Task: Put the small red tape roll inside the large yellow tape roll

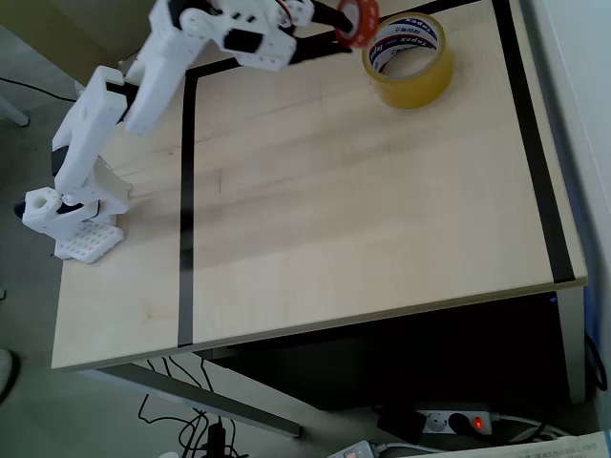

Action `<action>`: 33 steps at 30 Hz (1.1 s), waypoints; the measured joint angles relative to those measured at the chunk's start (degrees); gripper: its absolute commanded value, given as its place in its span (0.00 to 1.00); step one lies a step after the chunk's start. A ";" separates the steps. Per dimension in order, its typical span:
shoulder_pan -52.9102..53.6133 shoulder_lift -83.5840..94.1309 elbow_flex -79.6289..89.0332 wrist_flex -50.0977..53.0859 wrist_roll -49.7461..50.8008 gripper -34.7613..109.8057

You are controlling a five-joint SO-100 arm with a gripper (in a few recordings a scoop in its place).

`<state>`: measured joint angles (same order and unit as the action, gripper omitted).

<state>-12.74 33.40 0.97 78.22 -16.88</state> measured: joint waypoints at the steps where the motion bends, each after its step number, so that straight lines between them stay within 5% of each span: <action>1: 0.00 -0.62 0.00 -0.62 0.00 0.24; 22: -1.14 -9.23 -4.04 -4.92 2.72 0.35; 33: 4.92 -6.24 -1.58 14.50 -2.02 0.24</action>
<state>-7.82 27.16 -0.62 92.72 -18.90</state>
